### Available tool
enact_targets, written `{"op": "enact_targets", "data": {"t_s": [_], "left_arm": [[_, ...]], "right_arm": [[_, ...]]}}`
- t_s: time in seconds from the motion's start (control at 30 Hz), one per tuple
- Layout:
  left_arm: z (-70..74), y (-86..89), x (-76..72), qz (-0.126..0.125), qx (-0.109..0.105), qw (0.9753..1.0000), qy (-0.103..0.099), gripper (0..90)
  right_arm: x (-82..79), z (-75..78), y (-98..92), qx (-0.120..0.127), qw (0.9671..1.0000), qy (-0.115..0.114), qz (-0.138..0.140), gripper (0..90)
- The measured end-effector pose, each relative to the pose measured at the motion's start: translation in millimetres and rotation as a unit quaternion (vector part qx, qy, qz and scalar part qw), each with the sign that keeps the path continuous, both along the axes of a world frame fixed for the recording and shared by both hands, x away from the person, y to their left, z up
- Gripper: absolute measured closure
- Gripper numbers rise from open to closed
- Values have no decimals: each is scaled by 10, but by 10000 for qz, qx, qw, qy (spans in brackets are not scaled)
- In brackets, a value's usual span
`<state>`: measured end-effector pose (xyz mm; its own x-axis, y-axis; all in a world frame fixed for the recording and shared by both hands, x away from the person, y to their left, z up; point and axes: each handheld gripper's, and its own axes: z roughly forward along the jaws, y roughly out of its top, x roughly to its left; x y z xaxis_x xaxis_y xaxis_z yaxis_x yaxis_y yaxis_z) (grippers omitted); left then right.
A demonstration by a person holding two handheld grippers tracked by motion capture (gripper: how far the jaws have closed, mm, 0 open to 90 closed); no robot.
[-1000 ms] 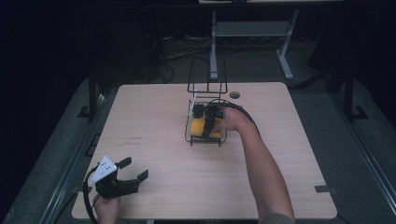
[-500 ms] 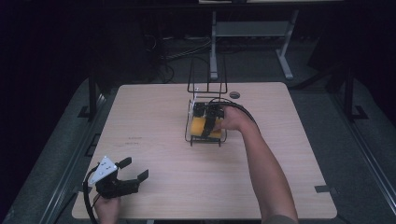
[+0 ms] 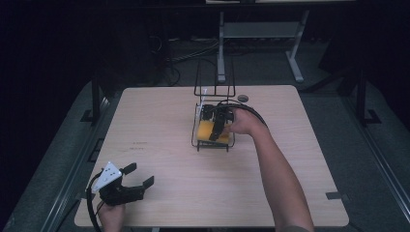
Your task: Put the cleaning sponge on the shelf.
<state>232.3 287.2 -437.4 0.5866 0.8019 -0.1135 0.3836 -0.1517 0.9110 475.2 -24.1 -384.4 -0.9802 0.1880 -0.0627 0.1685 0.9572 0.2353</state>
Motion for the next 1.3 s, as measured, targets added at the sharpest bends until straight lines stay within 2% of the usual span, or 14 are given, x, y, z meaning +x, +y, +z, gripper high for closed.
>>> {"op": "enact_targets", "data": {"t_s": [0.53,0.97,1.07,1.17,1.2,1.23,1.27,1.3], "left_arm": [[0,-8,1,-7,2,10000,2,129],[-4,-19,6,-31,20,10000,19,129],[-4,-19,6,-34,18,10000,17,130],[-4,-21,4,-45,46,10000,17,129],[-4,-21,3,-46,48,10000,13,130],[-3,-20,3,-45,43,10000,15,129],[-4,-20,4,-48,41,10000,17,129],[-4,-20,4,-48,45,10000,18,130]], "right_arm": [[-111,77,38,-43,9999,-111,98,165],[-234,134,62,-97,9990,-261,357,165],[-277,145,68,-102,9992,-234,318,165],[-304,148,74,-76,9986,-293,440,165],[-326,154,75,-132,9988,-268,396,165],[-324,153,76,-80,9982,-308,500,165],[-345,156,75,-135,9988,-250,407,165],[-347,148,77,-128,9981,-331,506,165]]}}
